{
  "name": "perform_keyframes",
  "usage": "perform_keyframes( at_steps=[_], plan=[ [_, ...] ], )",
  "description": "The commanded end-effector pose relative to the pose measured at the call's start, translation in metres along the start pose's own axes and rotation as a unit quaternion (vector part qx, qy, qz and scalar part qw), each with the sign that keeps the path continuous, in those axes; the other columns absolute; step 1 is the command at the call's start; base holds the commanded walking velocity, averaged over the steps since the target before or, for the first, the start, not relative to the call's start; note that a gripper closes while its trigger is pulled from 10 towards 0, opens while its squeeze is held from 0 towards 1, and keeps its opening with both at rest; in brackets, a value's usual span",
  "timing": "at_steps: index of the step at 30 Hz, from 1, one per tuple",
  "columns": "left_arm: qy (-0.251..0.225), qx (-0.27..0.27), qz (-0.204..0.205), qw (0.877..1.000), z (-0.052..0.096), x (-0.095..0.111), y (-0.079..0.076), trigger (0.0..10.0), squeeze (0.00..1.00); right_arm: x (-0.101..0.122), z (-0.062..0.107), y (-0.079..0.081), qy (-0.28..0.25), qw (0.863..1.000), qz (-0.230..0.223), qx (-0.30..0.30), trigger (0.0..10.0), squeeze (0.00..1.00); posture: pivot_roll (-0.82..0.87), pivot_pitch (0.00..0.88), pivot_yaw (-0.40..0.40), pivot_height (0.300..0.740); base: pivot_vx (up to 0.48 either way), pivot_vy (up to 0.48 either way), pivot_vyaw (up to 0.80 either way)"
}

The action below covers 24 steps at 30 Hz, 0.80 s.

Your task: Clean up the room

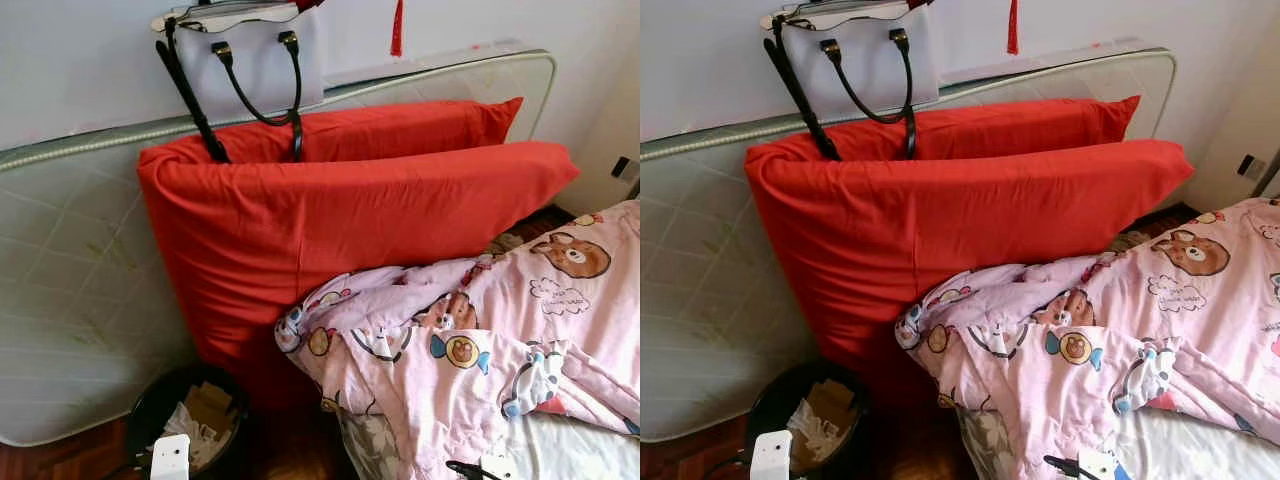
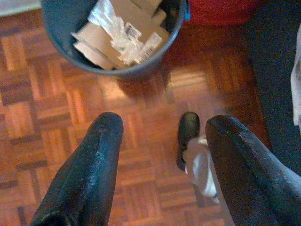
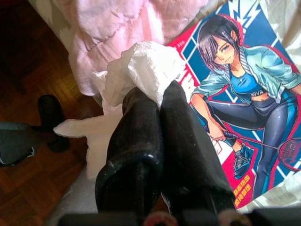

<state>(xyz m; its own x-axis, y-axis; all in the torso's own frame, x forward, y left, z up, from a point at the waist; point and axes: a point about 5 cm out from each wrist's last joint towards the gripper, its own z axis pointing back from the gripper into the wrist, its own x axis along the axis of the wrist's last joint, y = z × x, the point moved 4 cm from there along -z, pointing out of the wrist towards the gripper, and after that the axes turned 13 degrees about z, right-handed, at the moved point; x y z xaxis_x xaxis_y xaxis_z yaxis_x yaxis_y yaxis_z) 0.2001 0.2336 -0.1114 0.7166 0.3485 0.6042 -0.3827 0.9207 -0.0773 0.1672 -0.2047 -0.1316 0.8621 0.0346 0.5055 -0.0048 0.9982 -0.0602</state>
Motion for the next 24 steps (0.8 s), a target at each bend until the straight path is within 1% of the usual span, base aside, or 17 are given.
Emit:
perform_keyframes(
  at_steps=[1, 9, 24],
  plan=[
    [0.007, 0.000, -0.005, 1.000, 0.0000, -0.0012, 0.0013, 10.0, 0.00, 0.0011, -0.0003, 0.0009, -0.001, 1.000, -0.005, 0.000, 10.0, 0.00, 0.04, 0.000, -0.010, 0.740, 0.000, 0.375, 0.00],
    [0.010, -0.001, -0.014, 1.000, 0.0001, -0.0019, 0.0018, 10.0, 0.00, 0.0000, 0.0000, -0.0026, 0.003, 1.000, 0.003, -0.008, 10.0, 0.00, 0.03, 0.000, -0.002, 0.740, 0.000, 0.480, 0.00],
    [0.013, -0.006, -0.019, 1.000, 0.0002, -0.0030, 0.0008, 10.0, 0.00, -0.0011, 0.0001, -0.0014, 0.005, 1.000, 0.013, -0.002, 10.0, 0.00, 0.03, 0.000, -0.005, 0.740, 0.000, 0.480, 0.00]
  ],
)
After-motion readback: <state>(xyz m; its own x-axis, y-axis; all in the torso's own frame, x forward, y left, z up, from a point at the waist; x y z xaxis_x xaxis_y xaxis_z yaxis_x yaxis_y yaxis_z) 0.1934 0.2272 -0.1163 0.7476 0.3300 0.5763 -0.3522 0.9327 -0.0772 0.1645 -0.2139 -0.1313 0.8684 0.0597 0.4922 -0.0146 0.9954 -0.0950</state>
